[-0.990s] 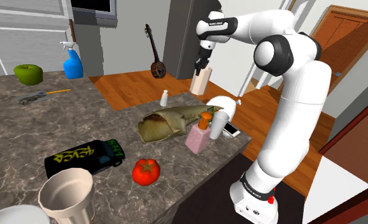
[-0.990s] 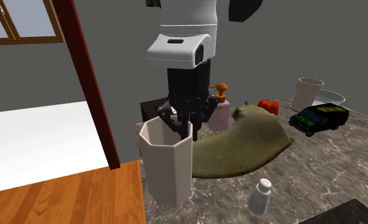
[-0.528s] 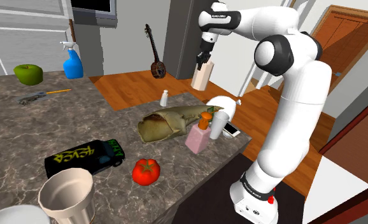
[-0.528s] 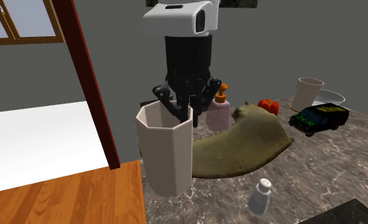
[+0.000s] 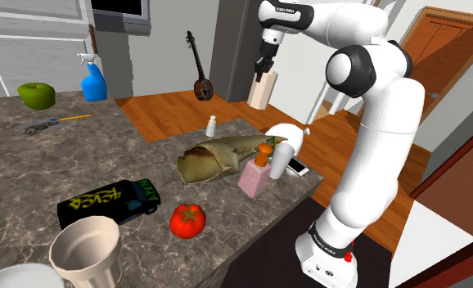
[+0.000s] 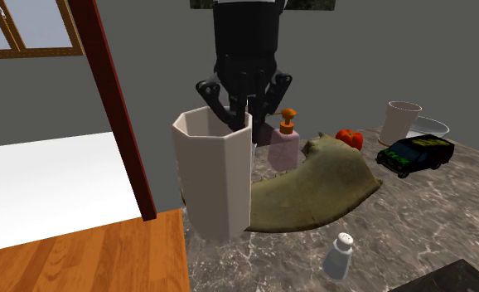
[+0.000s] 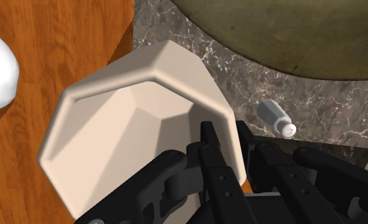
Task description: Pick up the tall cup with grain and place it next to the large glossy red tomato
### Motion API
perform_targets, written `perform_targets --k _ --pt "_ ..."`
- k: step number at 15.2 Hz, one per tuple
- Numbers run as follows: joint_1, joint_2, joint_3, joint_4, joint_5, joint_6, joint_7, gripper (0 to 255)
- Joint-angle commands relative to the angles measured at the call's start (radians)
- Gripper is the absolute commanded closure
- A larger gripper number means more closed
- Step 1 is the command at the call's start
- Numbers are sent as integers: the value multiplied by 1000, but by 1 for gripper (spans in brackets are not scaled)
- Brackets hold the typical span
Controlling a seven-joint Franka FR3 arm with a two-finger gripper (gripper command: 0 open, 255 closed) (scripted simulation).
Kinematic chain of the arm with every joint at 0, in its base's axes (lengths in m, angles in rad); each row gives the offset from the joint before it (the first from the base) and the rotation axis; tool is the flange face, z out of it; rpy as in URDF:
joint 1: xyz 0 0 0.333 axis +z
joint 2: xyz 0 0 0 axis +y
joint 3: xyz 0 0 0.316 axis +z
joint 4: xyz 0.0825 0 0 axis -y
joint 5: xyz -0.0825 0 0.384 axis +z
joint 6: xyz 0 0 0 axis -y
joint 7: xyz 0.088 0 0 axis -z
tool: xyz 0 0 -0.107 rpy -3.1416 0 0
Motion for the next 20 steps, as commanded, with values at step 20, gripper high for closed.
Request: perform_targets --k 20 --pt "72 -120 19 52 -42 -162 96 255"
